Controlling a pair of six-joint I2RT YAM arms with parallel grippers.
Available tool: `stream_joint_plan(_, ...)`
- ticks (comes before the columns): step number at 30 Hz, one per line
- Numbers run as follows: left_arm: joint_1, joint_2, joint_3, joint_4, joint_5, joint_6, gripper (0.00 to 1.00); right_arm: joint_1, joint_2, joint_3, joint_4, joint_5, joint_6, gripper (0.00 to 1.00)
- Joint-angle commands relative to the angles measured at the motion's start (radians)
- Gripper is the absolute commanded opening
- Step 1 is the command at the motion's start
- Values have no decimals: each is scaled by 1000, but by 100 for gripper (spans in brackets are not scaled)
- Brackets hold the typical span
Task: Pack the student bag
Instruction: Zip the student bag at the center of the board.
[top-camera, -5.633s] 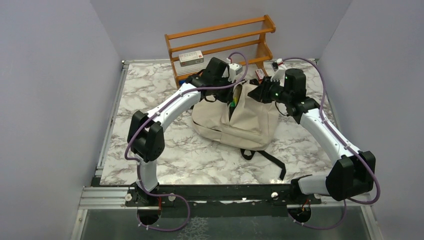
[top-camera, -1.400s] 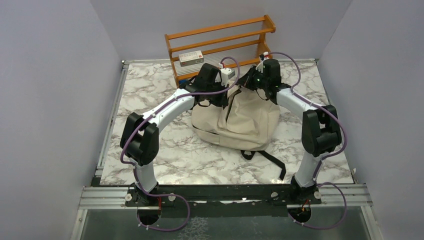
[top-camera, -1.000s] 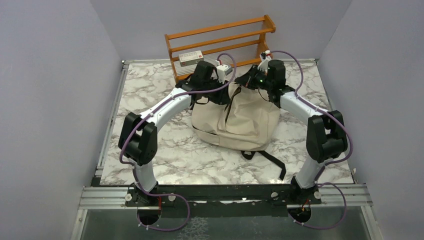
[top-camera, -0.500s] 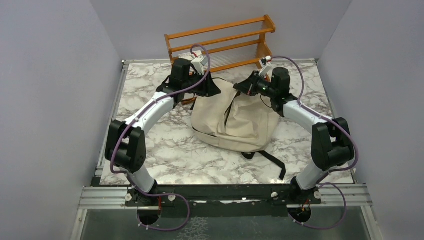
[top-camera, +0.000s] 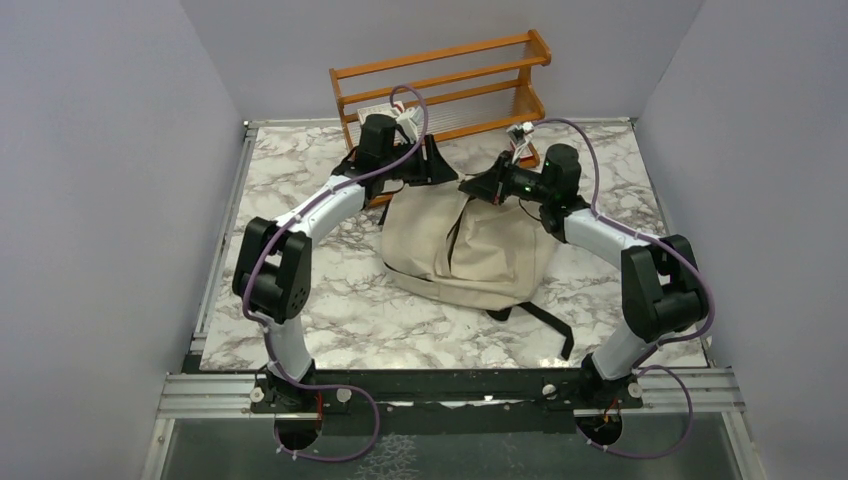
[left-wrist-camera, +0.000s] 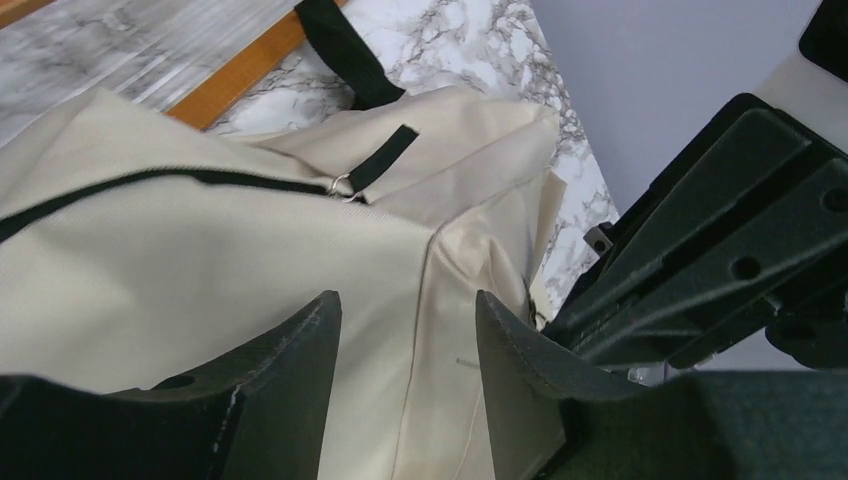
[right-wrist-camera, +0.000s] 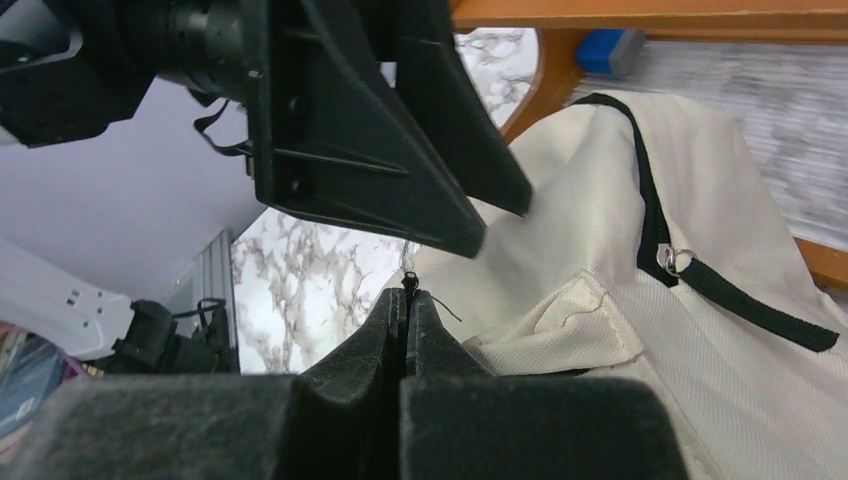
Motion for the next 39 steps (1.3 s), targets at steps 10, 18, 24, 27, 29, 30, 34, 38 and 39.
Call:
stream_joint_plan(10,-77,62,106,10,49,-14,59,33,-48,-12,16,-119,-96,1)
stream_joint_plan(18,-80,10,58,-165,-36,116,54,33,-47,2,-26,-92,-126,1)
stream_joint_plan(24,-89,30,104,-222,-36,142,57,33,-38,7,-29,-98,-127,1)
stream_joint_plan(27,-108,52,131,-231,-39,146,56,34,-38,8,-35,-97,-133,1)
stream_joint_plan(29,-117,69,145,-232,-36,142,54,35,-38,11,-45,-97,-141,1)
stream_joint_plan(30,-121,78,150,-231,-33,139,54,34,-35,13,-48,-99,-143,1)
stream_joint_plan(34,-129,103,180,-231,-24,132,47,38,-30,19,-74,-102,-157,1)
stream_joint_plan(38,-130,114,198,-231,-9,132,37,45,-24,23,-93,-102,-171,1)
stream_joint_plan(39,-130,115,197,-232,-9,134,32,46,-23,24,-94,-101,-173,1)
